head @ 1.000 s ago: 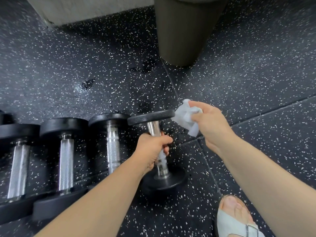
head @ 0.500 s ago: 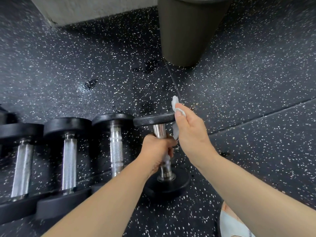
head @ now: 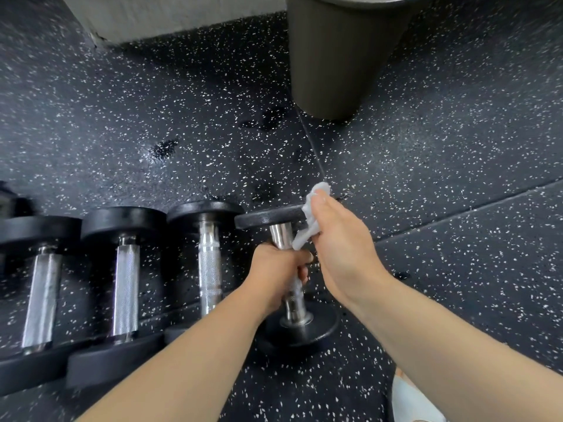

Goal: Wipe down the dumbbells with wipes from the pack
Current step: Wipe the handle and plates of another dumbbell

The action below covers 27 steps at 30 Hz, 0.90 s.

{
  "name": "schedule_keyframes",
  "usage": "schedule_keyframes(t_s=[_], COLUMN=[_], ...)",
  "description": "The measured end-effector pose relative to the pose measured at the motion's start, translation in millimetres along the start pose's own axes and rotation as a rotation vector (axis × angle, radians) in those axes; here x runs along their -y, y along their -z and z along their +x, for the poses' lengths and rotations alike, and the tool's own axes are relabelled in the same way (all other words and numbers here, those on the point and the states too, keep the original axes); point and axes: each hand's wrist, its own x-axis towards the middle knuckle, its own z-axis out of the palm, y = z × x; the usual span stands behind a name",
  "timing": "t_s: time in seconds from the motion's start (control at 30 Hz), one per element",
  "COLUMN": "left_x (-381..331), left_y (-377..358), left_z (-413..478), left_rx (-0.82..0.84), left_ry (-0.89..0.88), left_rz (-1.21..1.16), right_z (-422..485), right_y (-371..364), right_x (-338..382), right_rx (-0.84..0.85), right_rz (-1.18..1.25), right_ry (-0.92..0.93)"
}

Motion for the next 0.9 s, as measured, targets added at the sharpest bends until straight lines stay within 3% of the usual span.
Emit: schedule_keyframes(t_s=[0.07,0.2,0.3,0.37,0.47,0.77,0.9], left_x=[1.2,5.3,6.8,11.6,22.1,17.8,15.3], left_y=[0.0,-2.3,-12.9,-21.8,-32.2,-16.0,-14.5], left_z=[0.5,0.3,-5.5,-16.5,-40.6,-22.7,-13.4], left_rx=[0.019,0.077,-0.067,-0.238,-0.279,-0.257,-0.145], left_ry=[-0.011,-0.014,-0.088,-0.183,-0.264,-0.311,-0.216], left_rz=[0.037,0.084,0.150,0.343,0.573,0.241,0.134], right_z=[15.6,46.2,49.0,47.1,44.0,16.5,34.3], right_y=[2.0,20.5,30.3,31.9,30.4,23.1,22.9], right_x=[3.7,7.9,4.4,4.4,5.1,8.4,4.5], right_rx=[-0.059,-0.048,-0.032,-0.038,-0.054,0.016,-0.044], right_rz=[0.088,0.436,0.436,0.451,0.464,0.369,0.441], right_ry=[-0.063,-0.382,-0.415,-0.406,-0.369,-0.152,-0.354])
